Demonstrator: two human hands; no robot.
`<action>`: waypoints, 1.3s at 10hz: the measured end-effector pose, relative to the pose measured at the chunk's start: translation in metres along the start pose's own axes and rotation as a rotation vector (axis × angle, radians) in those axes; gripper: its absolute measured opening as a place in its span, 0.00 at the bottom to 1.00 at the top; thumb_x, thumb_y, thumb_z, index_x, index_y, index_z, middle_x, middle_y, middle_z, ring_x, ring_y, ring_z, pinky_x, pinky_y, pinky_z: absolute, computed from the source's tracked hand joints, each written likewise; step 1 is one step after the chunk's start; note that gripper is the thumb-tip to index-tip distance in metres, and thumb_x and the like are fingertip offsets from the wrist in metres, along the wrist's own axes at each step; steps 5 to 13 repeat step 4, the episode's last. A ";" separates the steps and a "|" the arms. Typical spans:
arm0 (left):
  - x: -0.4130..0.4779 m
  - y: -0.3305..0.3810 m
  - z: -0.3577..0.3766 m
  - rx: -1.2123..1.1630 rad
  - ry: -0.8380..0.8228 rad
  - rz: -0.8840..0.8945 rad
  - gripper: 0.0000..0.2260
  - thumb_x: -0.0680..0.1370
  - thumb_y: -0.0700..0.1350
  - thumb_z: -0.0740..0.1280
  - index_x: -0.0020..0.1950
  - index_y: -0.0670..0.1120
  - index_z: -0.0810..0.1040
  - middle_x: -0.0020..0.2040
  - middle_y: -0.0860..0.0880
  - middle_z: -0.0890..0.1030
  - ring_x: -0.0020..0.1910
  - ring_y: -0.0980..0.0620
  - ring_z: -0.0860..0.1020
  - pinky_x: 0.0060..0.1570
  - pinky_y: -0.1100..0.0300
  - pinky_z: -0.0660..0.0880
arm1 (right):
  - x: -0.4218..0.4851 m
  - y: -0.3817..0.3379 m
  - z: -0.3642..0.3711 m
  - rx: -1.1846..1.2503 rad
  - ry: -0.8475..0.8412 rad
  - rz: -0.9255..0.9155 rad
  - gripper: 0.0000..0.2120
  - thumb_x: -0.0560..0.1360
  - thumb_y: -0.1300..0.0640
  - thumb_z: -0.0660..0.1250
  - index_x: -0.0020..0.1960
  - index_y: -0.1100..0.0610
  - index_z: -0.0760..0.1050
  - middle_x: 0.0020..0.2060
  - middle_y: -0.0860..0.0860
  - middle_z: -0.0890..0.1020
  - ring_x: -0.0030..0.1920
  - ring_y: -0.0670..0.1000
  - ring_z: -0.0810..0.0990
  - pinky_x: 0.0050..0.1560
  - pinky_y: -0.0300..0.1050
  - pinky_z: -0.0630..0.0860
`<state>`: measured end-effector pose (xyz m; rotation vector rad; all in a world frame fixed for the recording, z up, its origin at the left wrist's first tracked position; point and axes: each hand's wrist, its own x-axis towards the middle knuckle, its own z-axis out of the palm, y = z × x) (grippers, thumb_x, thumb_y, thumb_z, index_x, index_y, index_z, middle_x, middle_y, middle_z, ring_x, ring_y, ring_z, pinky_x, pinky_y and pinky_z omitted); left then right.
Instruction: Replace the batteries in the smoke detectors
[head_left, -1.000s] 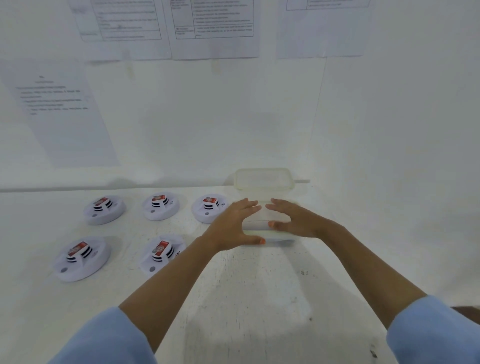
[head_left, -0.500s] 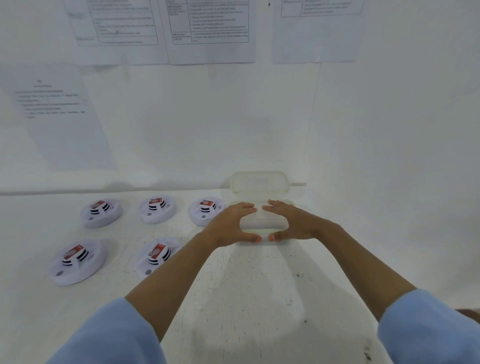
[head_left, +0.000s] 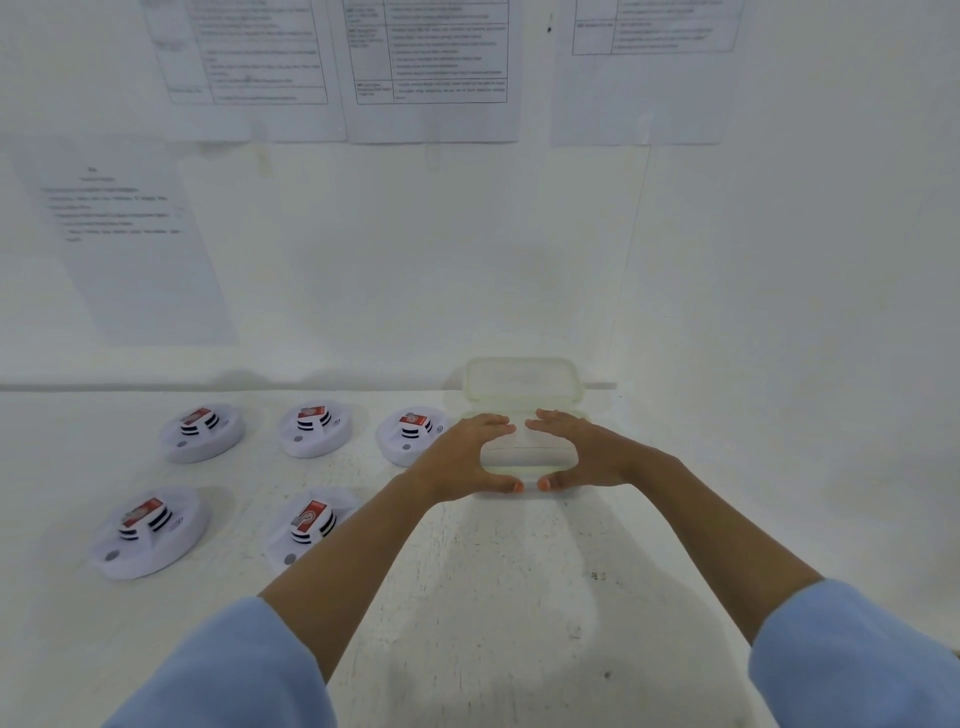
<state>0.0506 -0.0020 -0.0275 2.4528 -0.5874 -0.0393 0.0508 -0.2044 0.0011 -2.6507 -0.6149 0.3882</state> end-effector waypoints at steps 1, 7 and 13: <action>0.000 -0.002 0.001 0.011 -0.005 0.000 0.34 0.70 0.53 0.73 0.72 0.49 0.64 0.74 0.51 0.63 0.73 0.53 0.59 0.72 0.54 0.57 | 0.001 0.002 0.000 0.006 0.011 -0.005 0.40 0.71 0.48 0.70 0.75 0.50 0.51 0.76 0.48 0.49 0.76 0.47 0.46 0.74 0.47 0.46; -0.040 0.010 -0.020 0.048 0.255 -0.009 0.29 0.74 0.56 0.67 0.73 0.49 0.64 0.75 0.52 0.61 0.74 0.54 0.55 0.71 0.58 0.51 | -0.043 -0.020 0.012 0.120 0.210 -0.018 0.37 0.73 0.47 0.68 0.75 0.49 0.52 0.75 0.44 0.53 0.75 0.46 0.50 0.74 0.45 0.50; -0.040 0.010 -0.020 0.048 0.255 -0.009 0.29 0.74 0.56 0.67 0.73 0.49 0.64 0.75 0.52 0.61 0.74 0.54 0.55 0.71 0.58 0.51 | -0.043 -0.020 0.012 0.120 0.210 -0.018 0.37 0.73 0.47 0.68 0.75 0.49 0.52 0.75 0.44 0.53 0.75 0.46 0.50 0.74 0.45 0.50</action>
